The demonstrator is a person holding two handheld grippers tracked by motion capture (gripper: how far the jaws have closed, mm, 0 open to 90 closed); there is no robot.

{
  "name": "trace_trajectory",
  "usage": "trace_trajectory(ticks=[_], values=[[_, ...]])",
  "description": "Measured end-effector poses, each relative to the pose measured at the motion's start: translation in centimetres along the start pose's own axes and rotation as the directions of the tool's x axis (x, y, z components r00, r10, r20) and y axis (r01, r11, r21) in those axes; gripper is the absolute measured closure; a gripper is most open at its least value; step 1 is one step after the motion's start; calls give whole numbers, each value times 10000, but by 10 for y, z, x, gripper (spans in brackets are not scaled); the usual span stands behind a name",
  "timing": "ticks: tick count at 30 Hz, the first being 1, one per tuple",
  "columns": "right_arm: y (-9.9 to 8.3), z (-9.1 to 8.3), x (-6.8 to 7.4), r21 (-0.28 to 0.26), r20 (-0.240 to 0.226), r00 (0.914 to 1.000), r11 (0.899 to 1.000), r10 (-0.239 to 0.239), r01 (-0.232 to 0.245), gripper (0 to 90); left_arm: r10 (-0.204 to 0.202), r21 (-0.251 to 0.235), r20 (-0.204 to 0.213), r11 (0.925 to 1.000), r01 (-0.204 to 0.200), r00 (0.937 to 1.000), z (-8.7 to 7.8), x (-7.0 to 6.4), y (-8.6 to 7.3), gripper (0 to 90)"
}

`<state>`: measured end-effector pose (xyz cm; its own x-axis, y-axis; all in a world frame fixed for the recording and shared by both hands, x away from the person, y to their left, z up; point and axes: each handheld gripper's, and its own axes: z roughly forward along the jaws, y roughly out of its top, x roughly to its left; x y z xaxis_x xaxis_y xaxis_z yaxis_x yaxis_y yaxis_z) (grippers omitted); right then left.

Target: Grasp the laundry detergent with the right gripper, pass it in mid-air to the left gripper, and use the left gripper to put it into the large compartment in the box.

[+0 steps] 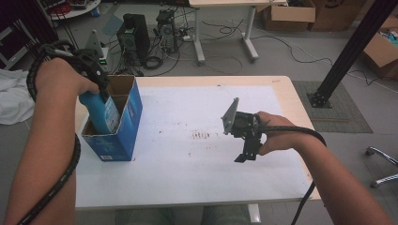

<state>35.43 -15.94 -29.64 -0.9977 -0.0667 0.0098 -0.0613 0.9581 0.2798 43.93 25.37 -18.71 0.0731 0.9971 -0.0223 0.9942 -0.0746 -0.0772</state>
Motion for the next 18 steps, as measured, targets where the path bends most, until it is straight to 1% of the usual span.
trace_trajectory(ticks=[5,10,12,13,17,18], values=[[0,1,0,-6,-30,10000,10000,-6,6,0,-50,29,143,10000,49,9999,19,2,2,389],[-1,3,-1,28,-47,10000,10000,17,-16,0,8,-16,210,10000,-8,9998,37,3,5,389],[-1,4,-1,37,-51,10000,10000,25,-25,0,-62,7,227,10000,62,9997,44,4,6,389],[-1,5,-1,41,-53,10000,10000,30,-30,0,29,42,180,10000,-30,9998,47,5,6,389],[0,6,-1,33,-103,9999,10000,36,-36,0,-23,49,160,10000,22,9999,58,7,8,389],[0,6,-2,55,-109,9999,10000,39,-39,0,-127,52,218,9999,126,9997,61,8,8,389]])
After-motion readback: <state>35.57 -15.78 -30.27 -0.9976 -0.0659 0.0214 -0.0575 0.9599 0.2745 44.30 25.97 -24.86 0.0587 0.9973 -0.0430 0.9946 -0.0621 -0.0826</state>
